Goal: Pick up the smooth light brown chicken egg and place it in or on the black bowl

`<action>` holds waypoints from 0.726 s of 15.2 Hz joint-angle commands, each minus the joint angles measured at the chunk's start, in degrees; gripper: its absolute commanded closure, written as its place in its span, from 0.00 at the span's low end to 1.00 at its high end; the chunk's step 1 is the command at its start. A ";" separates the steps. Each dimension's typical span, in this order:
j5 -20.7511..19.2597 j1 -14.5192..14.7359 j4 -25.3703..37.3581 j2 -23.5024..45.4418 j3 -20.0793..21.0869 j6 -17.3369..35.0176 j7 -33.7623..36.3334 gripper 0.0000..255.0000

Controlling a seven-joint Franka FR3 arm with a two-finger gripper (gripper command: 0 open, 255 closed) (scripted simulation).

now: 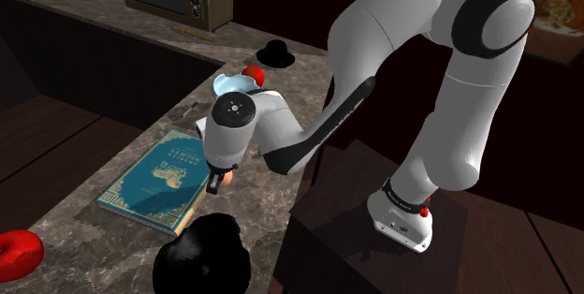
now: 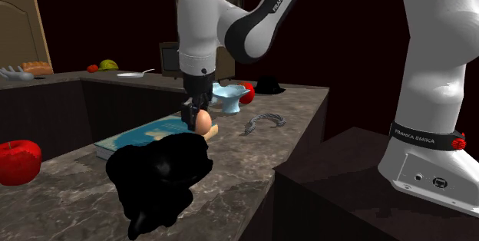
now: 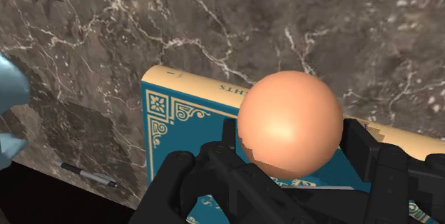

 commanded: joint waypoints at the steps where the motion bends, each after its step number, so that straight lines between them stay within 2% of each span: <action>1: 1.73 -0.45 -0.12 -1.39 0.72 -0.80 -1.42 1.00; 11: 9.86 -2.21 0.36 -7.72 3.30 -5.15 -8.43 1.00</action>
